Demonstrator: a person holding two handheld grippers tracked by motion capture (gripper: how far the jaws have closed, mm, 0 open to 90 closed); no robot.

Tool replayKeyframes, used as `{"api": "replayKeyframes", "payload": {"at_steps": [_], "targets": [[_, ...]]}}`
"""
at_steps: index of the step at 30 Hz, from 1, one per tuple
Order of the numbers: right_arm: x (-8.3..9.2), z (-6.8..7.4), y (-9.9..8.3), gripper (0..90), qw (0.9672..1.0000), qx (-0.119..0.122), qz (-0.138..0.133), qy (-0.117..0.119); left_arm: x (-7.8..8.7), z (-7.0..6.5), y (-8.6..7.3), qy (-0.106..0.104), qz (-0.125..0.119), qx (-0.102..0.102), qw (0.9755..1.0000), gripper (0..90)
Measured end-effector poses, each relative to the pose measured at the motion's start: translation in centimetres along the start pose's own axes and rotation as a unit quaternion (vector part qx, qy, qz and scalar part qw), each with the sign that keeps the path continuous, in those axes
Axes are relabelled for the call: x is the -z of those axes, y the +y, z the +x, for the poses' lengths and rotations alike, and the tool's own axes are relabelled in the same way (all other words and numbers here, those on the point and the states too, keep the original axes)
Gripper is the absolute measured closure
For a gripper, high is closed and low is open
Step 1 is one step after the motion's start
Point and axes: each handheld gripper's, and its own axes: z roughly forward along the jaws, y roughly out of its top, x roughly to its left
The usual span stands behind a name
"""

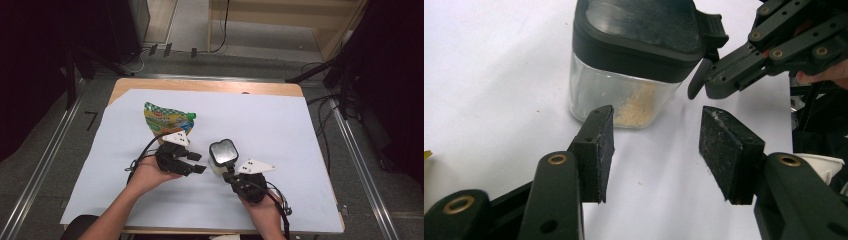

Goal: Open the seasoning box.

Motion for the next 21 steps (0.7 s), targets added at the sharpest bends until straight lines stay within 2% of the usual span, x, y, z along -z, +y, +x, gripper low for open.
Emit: {"api": "replayKeyframes", "payload": {"at_steps": [21], "targets": [[2.0, -2.8, -0.4, 90.0, 0.9994, -0.029, 0.004, -0.018, -0.5, -0.2, 0.1, -0.008, 0.009, -0.004, 0.9999, 45.0]]}}
